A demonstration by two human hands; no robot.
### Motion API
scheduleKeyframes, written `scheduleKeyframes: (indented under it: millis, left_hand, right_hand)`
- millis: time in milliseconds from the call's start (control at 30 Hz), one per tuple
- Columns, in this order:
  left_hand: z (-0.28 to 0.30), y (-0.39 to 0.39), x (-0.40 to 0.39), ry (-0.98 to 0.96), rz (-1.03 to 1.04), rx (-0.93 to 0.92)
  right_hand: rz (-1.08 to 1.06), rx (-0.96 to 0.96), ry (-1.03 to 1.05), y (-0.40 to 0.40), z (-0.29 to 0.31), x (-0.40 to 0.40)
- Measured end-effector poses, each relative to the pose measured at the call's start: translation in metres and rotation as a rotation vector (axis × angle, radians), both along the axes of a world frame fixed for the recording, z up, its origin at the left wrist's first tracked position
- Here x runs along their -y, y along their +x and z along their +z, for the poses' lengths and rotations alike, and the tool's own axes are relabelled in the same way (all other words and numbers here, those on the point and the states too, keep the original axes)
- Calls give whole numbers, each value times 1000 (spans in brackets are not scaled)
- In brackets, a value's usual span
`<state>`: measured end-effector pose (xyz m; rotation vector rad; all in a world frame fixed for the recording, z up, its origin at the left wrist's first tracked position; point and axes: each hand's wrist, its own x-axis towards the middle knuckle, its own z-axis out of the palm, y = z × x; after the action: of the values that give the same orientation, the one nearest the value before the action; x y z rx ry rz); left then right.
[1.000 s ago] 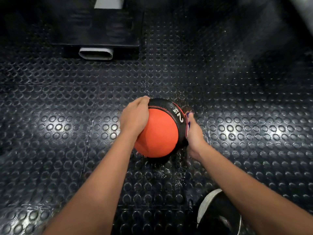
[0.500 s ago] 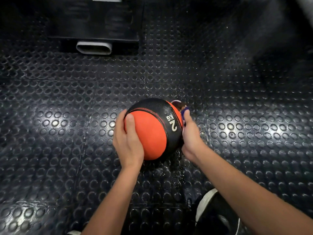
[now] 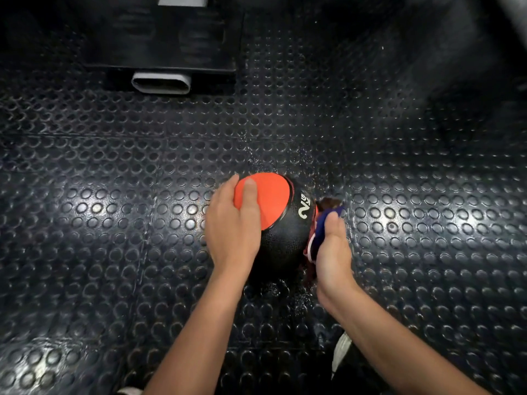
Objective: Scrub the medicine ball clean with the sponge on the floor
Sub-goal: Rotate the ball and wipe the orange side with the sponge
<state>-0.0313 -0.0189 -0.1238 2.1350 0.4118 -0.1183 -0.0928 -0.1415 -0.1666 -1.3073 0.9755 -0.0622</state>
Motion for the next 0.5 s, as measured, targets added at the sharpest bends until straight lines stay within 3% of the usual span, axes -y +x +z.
scheduleKeyframes:
  millis: [167,233,367,433,500]
  left_hand:
    - [4,16,3,56,-9,-56]
    - [5,26,3,54,-32,-96]
    - [9,39,11,106,-48,-152]
    - [12,45,16,115,-50,-172]
    - [15,51,18,112,-63,-192]
  right_hand:
    - [302,320,-520,7,5,-8]
    - [225,261,-425,14,-6,-3]
    - [54,7,174,42,-17,19]
    - [89,-33,208,49,-12,22]
    - [111,90,45,47,-5,17]
